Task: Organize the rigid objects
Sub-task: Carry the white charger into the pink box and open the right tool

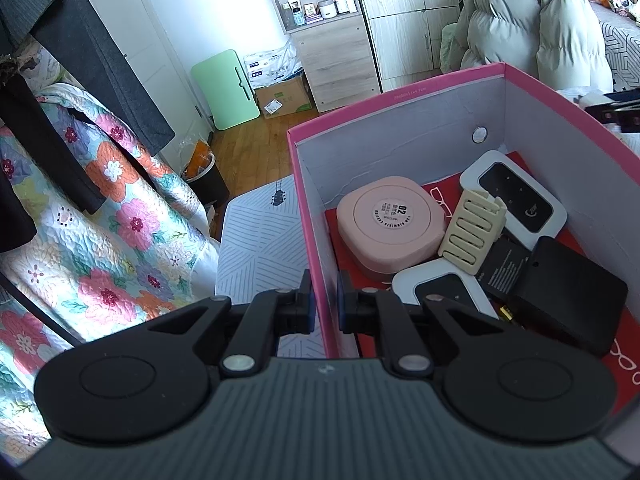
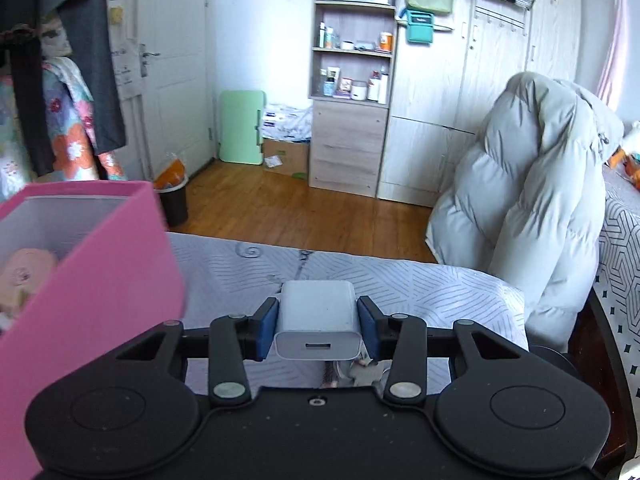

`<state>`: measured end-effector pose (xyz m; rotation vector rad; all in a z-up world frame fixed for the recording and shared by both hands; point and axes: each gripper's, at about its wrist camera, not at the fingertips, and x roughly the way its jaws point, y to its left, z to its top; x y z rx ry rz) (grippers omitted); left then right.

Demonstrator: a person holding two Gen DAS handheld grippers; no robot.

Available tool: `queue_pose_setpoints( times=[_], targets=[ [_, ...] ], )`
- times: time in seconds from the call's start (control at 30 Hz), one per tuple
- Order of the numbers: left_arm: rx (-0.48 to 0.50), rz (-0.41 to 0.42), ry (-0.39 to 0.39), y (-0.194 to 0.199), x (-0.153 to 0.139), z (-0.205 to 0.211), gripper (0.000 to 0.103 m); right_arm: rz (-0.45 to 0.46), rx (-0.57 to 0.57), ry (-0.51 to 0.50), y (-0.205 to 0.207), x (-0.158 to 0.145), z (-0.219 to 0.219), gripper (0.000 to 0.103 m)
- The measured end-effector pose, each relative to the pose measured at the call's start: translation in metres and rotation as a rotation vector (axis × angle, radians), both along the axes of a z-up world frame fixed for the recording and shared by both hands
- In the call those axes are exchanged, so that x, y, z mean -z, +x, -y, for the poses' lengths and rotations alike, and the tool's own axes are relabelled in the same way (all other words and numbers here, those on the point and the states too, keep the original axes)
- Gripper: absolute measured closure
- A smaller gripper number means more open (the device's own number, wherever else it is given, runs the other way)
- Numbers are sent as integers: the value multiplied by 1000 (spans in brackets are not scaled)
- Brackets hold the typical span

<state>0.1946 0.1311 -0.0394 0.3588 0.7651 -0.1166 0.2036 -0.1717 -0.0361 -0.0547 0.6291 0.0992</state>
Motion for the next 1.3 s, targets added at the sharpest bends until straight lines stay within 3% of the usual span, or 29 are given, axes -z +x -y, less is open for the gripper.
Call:
queue_pose_setpoints(
  times=[0.3, 0.43, 0.53, 0.73, 0.8, 0.83, 0.93, 1.13, 1.23, 1.3],
  targets=[
    [-1, 0, -1, 0, 1, 1, 94, 61, -310, 139, -72, -66, -48, 55],
    [-1, 0, 2, 0, 1, 2, 94, -4, -487, 163, -88, -74, -86, 55],
    [0, 1, 4, 0, 2, 2, 94, -97, -543, 146, -87, -65, -113, 55],
    [-1, 0, 0, 0, 1, 2, 94, -173, -575, -17, -75, -35, -153, 55],
    [-4, 1, 4, 0, 2, 2, 94, -155, -583, -54, -72, -33, -158, 55],
    [-3, 0, -1, 0, 2, 1, 94, -122, -577, -61, -73, -35, -155, 50],
    [-3, -2, -6, 0, 1, 1, 94, -71, -542, -18, -75, -46, -141, 39],
    [-5, -2, -12, 0, 1, 0, 94, -38, -396, 79, -78, -65, -87, 39],
    [-4, -1, -5, 0, 2, 0, 94, -55, -310, 204, -77, -62, -47, 39],
    [-4, -1, -7, 0, 2, 1, 94, -66, -259, 207, -79, -56, -28, 39]
  ],
)
